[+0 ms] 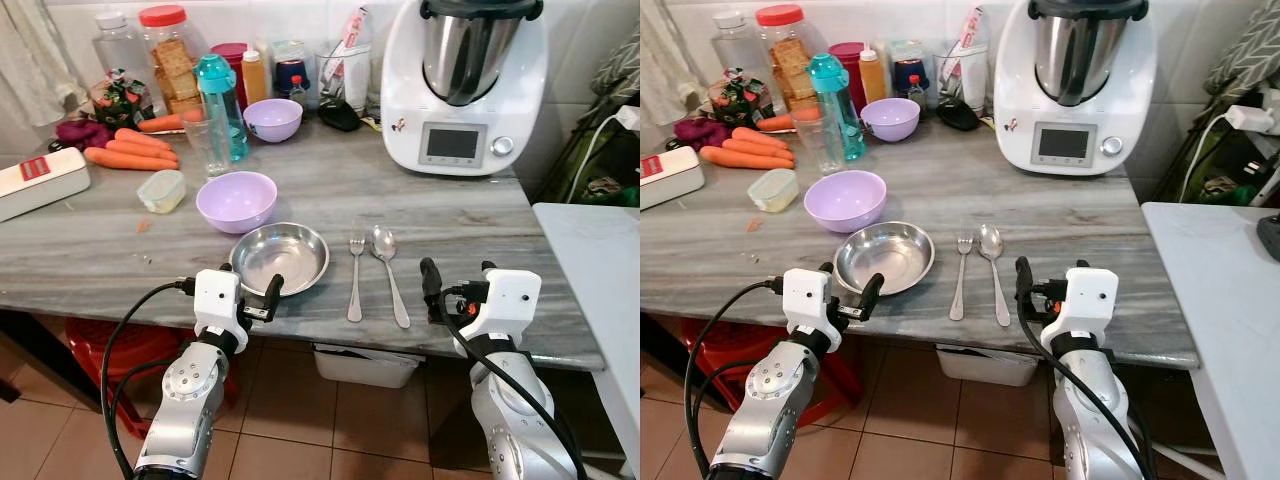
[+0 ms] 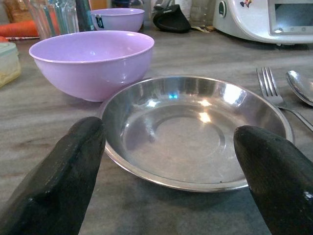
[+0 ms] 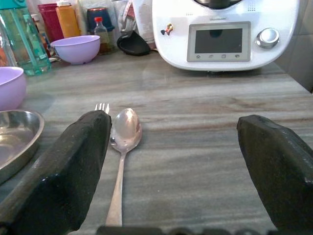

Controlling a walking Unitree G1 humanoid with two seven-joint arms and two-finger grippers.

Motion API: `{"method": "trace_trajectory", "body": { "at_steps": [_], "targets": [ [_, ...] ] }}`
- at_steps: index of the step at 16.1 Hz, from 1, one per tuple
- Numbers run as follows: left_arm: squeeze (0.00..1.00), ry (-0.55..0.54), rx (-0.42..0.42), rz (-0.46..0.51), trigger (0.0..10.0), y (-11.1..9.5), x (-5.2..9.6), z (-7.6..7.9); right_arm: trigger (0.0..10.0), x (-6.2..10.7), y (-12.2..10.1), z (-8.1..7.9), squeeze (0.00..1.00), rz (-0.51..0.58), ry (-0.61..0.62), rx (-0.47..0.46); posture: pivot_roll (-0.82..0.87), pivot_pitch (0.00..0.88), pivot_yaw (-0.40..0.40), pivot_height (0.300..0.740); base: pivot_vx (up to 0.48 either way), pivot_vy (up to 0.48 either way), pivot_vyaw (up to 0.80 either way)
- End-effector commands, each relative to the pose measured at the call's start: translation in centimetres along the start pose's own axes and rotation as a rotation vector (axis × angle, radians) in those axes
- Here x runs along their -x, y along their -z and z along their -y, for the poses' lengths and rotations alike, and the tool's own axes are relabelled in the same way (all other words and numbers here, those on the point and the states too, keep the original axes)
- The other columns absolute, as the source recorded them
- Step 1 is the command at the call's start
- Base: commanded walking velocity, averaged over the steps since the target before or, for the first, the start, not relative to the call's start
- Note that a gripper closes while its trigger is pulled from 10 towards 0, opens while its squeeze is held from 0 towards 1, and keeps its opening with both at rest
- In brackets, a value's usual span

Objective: Setting the table

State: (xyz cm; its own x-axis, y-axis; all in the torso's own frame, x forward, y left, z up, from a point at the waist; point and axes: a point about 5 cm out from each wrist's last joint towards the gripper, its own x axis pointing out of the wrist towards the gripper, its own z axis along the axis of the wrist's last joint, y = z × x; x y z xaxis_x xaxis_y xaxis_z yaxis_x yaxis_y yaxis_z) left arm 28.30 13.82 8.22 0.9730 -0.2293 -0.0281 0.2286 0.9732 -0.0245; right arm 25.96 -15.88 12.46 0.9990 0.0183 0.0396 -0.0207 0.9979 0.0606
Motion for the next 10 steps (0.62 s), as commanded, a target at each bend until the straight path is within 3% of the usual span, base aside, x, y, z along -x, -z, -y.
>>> {"method": "trace_trajectory", "body": {
  "at_steps": [1,10],
  "targets": [
    [0.0,-0.02,-0.011,-0.017,10.0,0.26,0.23,-0.43,10.0,-0.08,0.06,-0.09,0.0,-0.001,-0.004,-0.006,-0.03,0.0,0.033,0.74,-0.277,0.0,0.0],
    [0.0,-0.032,-0.013,-0.025,10.0,0.38,0.44,-0.56,10.0,-0.05,0.19,-0.1,0.0,-0.008,-0.007,-0.008,-0.03,0.0,0.028,0.74,-0.29,0.0,0.0]
  ]
}}
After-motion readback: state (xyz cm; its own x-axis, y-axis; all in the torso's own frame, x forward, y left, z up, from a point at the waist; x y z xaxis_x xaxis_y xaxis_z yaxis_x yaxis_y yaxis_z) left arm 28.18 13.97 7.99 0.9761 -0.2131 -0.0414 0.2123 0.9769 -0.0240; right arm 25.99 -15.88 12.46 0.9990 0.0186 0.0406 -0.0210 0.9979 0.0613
